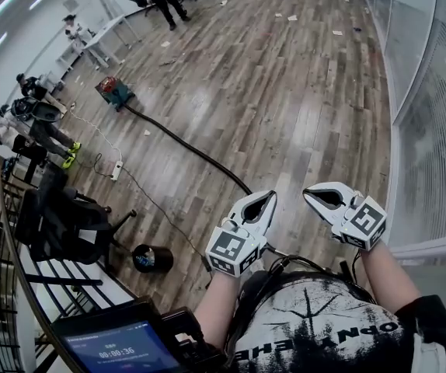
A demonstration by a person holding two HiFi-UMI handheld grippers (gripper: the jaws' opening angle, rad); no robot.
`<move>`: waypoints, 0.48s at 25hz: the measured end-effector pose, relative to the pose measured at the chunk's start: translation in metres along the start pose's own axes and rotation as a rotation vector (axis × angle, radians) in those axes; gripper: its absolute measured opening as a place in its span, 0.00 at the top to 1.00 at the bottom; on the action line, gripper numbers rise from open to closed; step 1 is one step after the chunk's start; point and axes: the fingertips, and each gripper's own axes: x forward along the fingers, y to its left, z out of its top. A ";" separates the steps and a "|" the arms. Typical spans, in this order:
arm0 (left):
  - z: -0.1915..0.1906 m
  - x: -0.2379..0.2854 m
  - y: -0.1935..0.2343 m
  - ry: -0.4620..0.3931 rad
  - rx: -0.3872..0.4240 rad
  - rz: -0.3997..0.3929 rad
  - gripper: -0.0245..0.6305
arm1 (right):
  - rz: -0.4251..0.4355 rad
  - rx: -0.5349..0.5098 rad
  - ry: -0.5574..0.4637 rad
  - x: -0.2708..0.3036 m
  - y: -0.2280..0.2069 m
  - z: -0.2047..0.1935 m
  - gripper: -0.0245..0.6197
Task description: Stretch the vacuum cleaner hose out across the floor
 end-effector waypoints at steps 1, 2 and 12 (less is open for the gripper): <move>-0.001 0.000 -0.001 0.001 0.000 0.002 0.96 | 0.002 0.000 0.000 -0.001 0.001 -0.001 0.95; -0.001 0.000 -0.002 0.002 0.001 0.003 0.96 | 0.002 0.000 -0.001 -0.002 0.001 -0.001 0.95; -0.002 -0.005 -0.004 -0.007 -0.006 0.010 0.96 | 0.005 -0.051 0.001 -0.005 0.005 -0.003 0.95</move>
